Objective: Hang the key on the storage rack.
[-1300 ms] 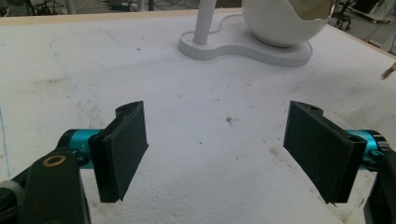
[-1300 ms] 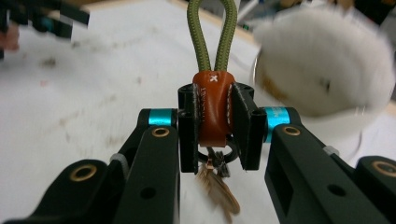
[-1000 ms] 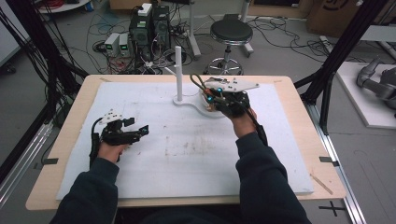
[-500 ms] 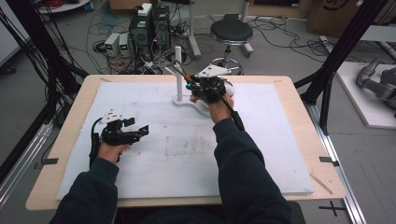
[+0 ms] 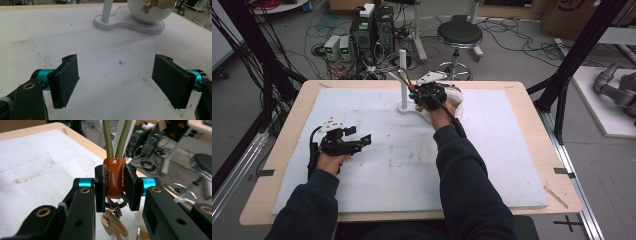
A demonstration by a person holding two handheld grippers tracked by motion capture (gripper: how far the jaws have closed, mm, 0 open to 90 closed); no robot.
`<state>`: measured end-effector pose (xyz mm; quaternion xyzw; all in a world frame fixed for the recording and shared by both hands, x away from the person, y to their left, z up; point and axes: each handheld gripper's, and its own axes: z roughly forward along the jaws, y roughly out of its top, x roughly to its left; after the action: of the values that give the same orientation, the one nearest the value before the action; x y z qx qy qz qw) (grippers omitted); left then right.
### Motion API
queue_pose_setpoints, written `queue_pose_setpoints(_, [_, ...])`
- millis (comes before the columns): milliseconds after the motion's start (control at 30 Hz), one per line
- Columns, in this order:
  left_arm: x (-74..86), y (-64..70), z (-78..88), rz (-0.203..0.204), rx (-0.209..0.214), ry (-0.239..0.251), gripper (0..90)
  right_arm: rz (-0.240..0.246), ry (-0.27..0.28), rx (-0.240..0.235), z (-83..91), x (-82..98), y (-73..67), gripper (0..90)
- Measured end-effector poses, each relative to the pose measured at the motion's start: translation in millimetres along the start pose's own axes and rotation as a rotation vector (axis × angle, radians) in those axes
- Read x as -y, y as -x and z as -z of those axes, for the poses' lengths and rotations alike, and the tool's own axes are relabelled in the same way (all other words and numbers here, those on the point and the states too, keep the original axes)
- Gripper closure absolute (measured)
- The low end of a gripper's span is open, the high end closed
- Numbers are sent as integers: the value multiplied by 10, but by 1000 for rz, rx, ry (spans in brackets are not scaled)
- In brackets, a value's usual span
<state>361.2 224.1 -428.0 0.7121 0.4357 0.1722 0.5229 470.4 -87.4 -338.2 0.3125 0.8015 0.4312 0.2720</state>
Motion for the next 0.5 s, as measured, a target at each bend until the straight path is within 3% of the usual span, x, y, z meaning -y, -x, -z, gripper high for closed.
queue_pose_setpoints(200, [-1,-7,13,8,-1,9,213,-12,20,-31,65,32,-2,606])
queue_pose_setpoints(267, [-1,-13,20,9,-5,12,212,-11,35,-36,147,33,39,491])
queue_pose_setpoints(433, [0,-33,41,17,-14,20,213,5,48,-39,329,57,120,441])
queue_pose_setpoints(467, [0,-42,46,16,-16,20,213,7,82,-50,448,126,180,434])
queue_pose_setpoints(500, [0,-46,49,19,-18,22,213,7,82,-50,448,126,180,434])
